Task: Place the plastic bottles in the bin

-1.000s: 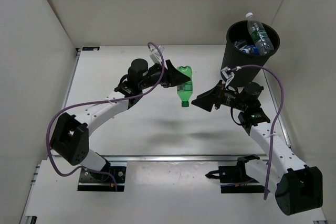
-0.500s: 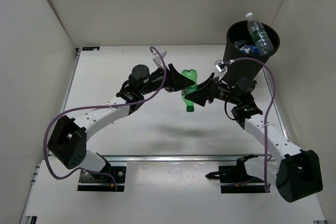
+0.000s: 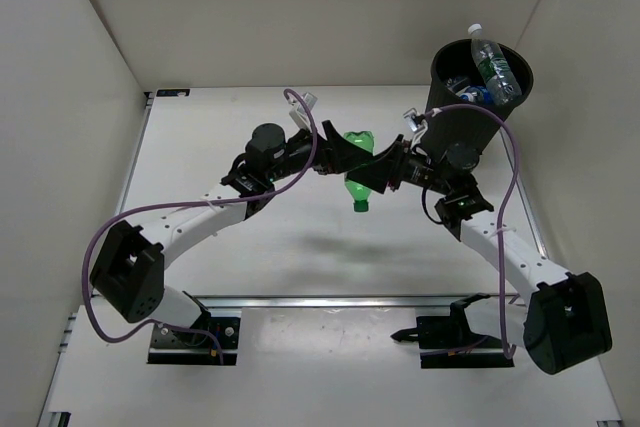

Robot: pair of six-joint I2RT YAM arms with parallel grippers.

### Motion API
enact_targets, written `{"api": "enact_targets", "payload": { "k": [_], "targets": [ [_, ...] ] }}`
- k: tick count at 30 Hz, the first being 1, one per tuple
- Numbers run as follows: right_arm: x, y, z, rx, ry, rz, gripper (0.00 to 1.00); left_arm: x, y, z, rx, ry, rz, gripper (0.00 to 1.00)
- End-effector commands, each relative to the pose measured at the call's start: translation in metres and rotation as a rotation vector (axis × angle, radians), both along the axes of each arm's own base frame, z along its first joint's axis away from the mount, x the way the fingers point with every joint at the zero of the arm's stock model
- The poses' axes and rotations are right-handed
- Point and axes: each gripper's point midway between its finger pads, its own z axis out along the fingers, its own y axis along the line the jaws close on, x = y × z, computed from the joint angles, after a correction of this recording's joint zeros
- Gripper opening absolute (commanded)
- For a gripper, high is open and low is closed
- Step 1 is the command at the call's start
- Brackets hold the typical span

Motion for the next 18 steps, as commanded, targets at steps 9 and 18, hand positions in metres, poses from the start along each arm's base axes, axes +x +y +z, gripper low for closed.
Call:
{"api": "enact_targets", "payload": {
  "k": [9, 18],
  "targets": [
    [0.050, -0.093, 0.045, -0.084, -0.172, -0.311, 0.19, 0.029, 0.089, 0.000, 0.218, -0.035, 0.314, 0.99],
    [0.169, -0.198, 0.128, -0.338, -0.378, -0.729, 0.13, 0.018, 0.240, -0.118, 0.679, 0.309, 0.698, 0.99]
  ]
}}
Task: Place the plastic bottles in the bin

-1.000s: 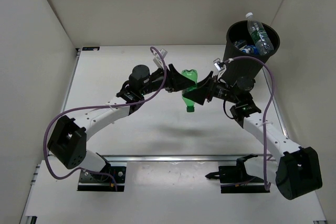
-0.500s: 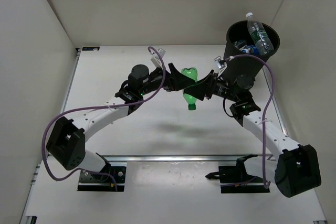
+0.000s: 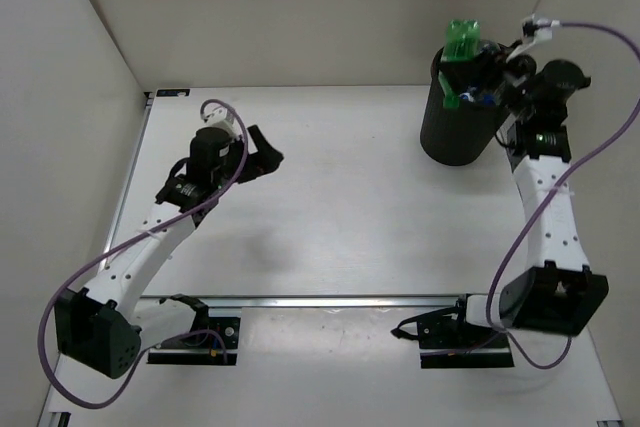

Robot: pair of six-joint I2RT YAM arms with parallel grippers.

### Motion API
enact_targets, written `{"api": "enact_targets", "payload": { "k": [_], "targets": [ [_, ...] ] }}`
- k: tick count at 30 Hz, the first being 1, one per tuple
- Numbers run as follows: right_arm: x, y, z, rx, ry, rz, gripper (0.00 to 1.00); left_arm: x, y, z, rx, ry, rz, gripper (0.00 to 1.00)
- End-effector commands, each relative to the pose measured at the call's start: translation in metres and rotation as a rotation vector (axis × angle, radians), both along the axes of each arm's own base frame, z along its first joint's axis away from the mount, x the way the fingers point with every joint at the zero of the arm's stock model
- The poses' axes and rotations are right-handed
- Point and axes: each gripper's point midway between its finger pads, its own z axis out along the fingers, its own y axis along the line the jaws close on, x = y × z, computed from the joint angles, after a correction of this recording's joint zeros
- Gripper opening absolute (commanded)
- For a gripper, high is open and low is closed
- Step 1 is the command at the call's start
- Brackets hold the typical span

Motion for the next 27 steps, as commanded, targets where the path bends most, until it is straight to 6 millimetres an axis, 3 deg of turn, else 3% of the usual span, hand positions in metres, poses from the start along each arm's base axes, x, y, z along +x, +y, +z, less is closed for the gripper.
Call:
{"api": "enact_targets", "payload": {
  "k": [1, 2, 4, 5, 7, 9, 10, 11, 12, 14, 15, 16, 19, 20, 22, 23, 24, 25, 27],
  "targets": [
    [0.050, -0.027, 0.011, -0.143, -0.045, -0.129, 0.14, -0.026, 0.076, -0.073, 0.199, 0.240, 0.209, 0.98],
    [0.066, -0.034, 0.002, -0.163, -0.030, -0.157, 0.12, -0.030, 0.080, -0.074, 0.196, 0.236, 0.224, 0.99],
    [0.092, -0.048, 0.018, -0.177, -0.054, -0.228, 0.11, -0.030, 0.089, -0.071, 0.215, 0.214, 0.270, 0.99],
    [0.111, -0.060, -0.003, -0.193, -0.004, -0.259, 0.11, -0.030, 0.089, -0.072, 0.216, 0.218, 0.269, 0.99],
    [0.133, -0.074, 0.003, -0.209, -0.021, -0.306, 0.10, -0.029, 0.091, -0.074, 0.238, 0.235, 0.277, 0.98],
    [0.161, -0.083, -0.014, -0.235, -0.008, -0.319, 0.12, -0.027, 0.091, -0.078, 0.250, 0.239, 0.260, 0.98],
    [0.165, -0.086, -0.002, -0.232, -0.033, -0.337, 0.12, -0.026, 0.085, -0.078, 0.234, 0.232, 0.239, 0.99],
    [0.177, -0.094, -0.002, -0.232, -0.035, -0.356, 0.13, -0.022, 0.081, -0.078, 0.212, 0.214, 0.231, 0.99],
    [0.189, -0.096, -0.016, -0.235, -0.014, -0.358, 0.15, -0.024, 0.077, -0.083, 0.204, 0.220, 0.215, 0.99],
    [0.202, -0.104, -0.007, -0.230, -0.042, -0.380, 0.18, -0.018, 0.067, -0.083, 0.181, 0.215, 0.190, 0.99],
    [0.212, -0.100, -0.024, -0.229, -0.013, -0.361, 0.19, -0.016, 0.064, -0.082, 0.178, 0.211, 0.185, 0.99],
    [0.219, -0.101, -0.027, -0.226, -0.013, -0.357, 0.22, -0.014, 0.058, -0.085, 0.174, 0.215, 0.161, 0.99],
    [0.225, -0.104, -0.033, -0.220, 0.017, -0.381, 0.26, -0.003, 0.049, -0.083, 0.171, 0.219, 0.126, 0.99],
    [0.225, -0.106, -0.038, -0.223, 0.035, -0.397, 0.27, -0.003, 0.047, -0.091, 0.197, 0.244, 0.113, 0.98],
    [0.217, -0.101, -0.033, -0.235, 0.014, -0.411, 0.32, -0.001, 0.042, -0.091, 0.232, 0.249, 0.099, 0.99],
    [0.215, -0.098, -0.055, -0.239, 0.050, -0.405, 0.34, -0.001, 0.038, -0.092, 0.237, 0.249, 0.092, 0.99],
    [0.207, -0.099, -0.052, -0.245, 0.037, -0.420, 0.37, -0.001, 0.038, -0.094, 0.249, 0.254, 0.091, 0.99],
    [0.200, -0.099, -0.036, -0.246, -0.006, -0.439, 0.37, 0.000, 0.038, -0.093, 0.248, 0.251, 0.087, 0.99],
    [0.189, -0.102, -0.044, -0.244, 0.007, -0.467, 0.51, 0.000, 0.040, -0.092, 0.245, 0.256, 0.091, 0.99]
  ]
}}
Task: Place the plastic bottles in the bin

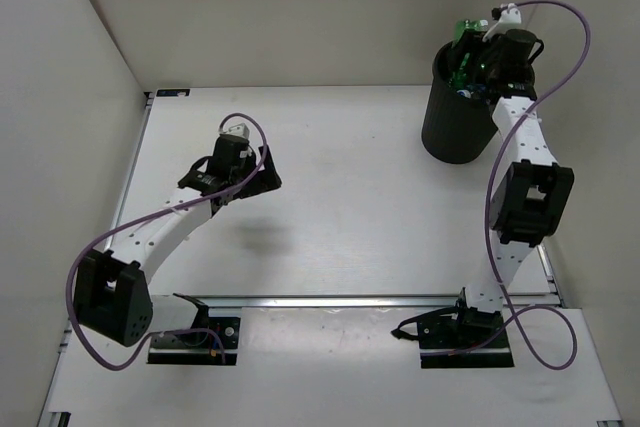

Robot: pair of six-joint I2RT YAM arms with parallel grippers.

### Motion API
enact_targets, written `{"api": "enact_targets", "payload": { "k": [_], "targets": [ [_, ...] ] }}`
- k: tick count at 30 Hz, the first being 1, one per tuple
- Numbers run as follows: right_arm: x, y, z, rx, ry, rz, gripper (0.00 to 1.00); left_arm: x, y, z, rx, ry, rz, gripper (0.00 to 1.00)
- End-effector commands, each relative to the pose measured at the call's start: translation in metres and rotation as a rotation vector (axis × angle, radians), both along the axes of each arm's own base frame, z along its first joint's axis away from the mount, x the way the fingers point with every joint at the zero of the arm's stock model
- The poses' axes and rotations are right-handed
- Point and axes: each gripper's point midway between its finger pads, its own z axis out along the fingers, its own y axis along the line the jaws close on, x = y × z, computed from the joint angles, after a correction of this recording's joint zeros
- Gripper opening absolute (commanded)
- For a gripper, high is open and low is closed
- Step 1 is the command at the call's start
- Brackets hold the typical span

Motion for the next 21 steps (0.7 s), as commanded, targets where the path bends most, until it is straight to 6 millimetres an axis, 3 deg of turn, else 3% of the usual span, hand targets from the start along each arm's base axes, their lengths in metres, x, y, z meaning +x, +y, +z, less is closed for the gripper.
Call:
{"api": "enact_targets", "payload": {
  "k": [1, 2, 3, 4, 10, 13, 15, 17, 18, 20, 21],
  "targets": [
    [-0.026, -0.004, 0.074, -0.039, -0.193, -0.055, 0.67, 0.006, -0.001, 0.026, -0.008, -0.060, -0.013, 0.98],
    [-0.030, -0.004, 0.075, -0.039, -0.195, -0.052, 0.82, 0.005, 0.001, 0.025, -0.005, -0.056, -0.012, 0.99],
    [-0.036, -0.003, 0.084, -0.036, -0.209, -0.044, 0.87, 0.005, 0.000, 0.028, -0.006, -0.059, -0.016, 0.98],
    [-0.039, -0.002, 0.091, -0.024, -0.217, -0.045, 0.99, 0.005, 0.001, 0.029, 0.003, -0.065, -0.021, 0.98],
    [-0.057, 0.009, 0.130, -0.068, -0.253, -0.056, 0.99, -0.004, 0.002, 0.029, 0.056, -0.011, -0.053, 0.99],
    [-0.075, 0.013, 0.148, -0.037, -0.187, -0.065, 1.00, -0.007, 0.007, 0.030, 0.081, 0.030, -0.055, 0.98],
    [-0.093, 0.020, 0.123, -0.026, -0.044, -0.059, 0.99, -0.011, 0.008, 0.031, 0.087, 0.034, -0.066, 0.99],
    [-0.122, 0.026, 0.114, -0.044, 0.023, -0.083, 0.99, -0.016, 0.010, 0.035, 0.073, 0.023, -0.055, 0.98],
    [-0.132, 0.038, 0.088, -0.057, 0.106, -0.070, 0.99, -0.018, 0.011, 0.036, 0.052, 0.028, -0.052, 0.99],
    [-0.168, 0.062, 0.073, -0.063, 0.168, -0.037, 0.99, -0.024, 0.024, 0.034, 0.031, 0.053, -0.016, 0.99],
    [-0.188, 0.070, 0.057, -0.060, 0.216, -0.015, 0.99, -0.024, 0.031, 0.037, 0.022, 0.055, 0.007, 0.98]
  ]
}}
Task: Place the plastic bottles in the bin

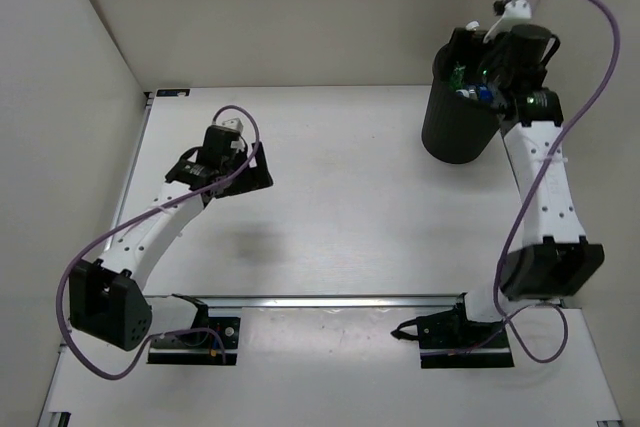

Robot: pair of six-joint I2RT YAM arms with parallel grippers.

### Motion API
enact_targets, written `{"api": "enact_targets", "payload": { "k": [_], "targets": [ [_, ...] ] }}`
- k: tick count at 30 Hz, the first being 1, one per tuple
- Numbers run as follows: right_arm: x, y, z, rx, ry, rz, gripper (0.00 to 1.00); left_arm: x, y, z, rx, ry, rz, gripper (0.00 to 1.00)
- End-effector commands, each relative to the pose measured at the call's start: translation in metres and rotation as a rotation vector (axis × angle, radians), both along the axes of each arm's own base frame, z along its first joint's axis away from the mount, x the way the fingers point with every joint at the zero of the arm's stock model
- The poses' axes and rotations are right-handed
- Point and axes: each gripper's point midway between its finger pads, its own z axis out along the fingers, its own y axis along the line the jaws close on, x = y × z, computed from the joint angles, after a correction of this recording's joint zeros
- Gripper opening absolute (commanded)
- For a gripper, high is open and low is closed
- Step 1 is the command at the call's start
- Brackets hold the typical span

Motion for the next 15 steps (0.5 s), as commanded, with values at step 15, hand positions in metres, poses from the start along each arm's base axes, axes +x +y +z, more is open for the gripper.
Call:
{"api": "enact_targets", "payload": {
  "k": [15],
  "targets": [
    [-0.196, 0.079, -0.132, 0.040, 0.449, 0.152, 0.99, -0.047, 0.049, 0.019, 0.015, -0.004, 0.127, 0.98]
  ]
}}
